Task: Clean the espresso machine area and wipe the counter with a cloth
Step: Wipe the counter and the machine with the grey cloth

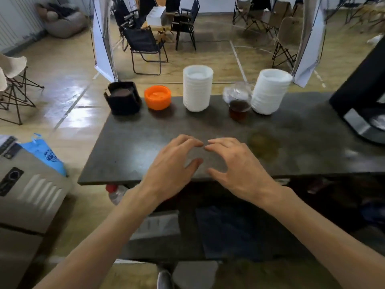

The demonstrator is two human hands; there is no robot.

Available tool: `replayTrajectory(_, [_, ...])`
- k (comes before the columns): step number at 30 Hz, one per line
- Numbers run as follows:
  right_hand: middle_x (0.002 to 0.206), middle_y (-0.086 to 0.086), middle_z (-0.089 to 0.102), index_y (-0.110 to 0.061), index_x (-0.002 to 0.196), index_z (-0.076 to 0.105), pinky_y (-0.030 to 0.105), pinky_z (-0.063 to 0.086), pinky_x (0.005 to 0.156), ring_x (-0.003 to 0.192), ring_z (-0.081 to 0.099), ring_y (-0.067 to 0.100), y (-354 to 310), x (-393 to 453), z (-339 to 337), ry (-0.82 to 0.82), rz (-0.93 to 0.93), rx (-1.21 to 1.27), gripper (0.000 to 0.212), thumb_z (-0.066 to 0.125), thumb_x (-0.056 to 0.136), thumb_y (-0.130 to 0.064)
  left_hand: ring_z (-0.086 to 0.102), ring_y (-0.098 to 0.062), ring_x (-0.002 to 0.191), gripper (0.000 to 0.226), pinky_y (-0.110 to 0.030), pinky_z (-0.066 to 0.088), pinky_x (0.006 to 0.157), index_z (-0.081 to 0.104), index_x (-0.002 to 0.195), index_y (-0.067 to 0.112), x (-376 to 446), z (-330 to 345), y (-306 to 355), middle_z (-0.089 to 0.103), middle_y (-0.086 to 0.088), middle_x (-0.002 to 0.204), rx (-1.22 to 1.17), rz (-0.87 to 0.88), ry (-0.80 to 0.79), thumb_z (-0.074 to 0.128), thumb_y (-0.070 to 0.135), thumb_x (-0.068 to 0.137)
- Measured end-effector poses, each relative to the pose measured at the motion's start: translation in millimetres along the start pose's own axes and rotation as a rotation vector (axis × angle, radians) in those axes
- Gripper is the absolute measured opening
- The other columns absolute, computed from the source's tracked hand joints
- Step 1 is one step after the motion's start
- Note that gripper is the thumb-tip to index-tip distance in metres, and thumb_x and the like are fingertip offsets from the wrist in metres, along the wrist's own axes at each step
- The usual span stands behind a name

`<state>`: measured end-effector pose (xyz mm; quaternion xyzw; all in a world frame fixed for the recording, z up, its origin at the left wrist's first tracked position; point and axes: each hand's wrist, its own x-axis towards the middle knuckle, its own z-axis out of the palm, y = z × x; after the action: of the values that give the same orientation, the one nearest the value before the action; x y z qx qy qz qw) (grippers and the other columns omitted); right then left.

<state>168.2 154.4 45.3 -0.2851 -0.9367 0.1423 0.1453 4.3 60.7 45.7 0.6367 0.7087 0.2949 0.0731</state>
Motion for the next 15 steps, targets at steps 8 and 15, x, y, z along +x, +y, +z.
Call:
replayTrajectory(8, [0.124, -0.008, 0.065, -0.024, 0.121, 0.066, 0.033, 0.043, 0.100, 0.119, 0.053, 0.010, 78.4, -120.8, 59.9, -0.084, 0.022, 0.194, 0.032, 0.066, 0.090, -0.031, 0.057, -0.004, 0.098, 0.021, -0.021, 0.048, 0.085, 0.061, 0.110, 0.030, -67.5, 137.1, 28.7, 0.056, 0.017, 0.107, -0.103, -0.008, -0.111, 0.059, 0.026, 0.089])
replayTrajectory(15, [0.161, -0.003, 0.031, -0.027, 0.152, 0.035, 0.040, 0.032, 0.115, 0.148, 0.026, 0.023, 146.5, -127.4, 195.4, -0.430, 0.171, 0.081, 0.053, 0.048, 0.101, -0.031, 0.059, -0.028, 0.115, 0.037, -0.038, 0.048, 0.091, 0.054, 0.132, 0.028, -88.0, 263.9, -44.3, 0.061, -0.005, 0.131, 0.146, -0.456, -0.569, 0.048, 0.031, 0.096])
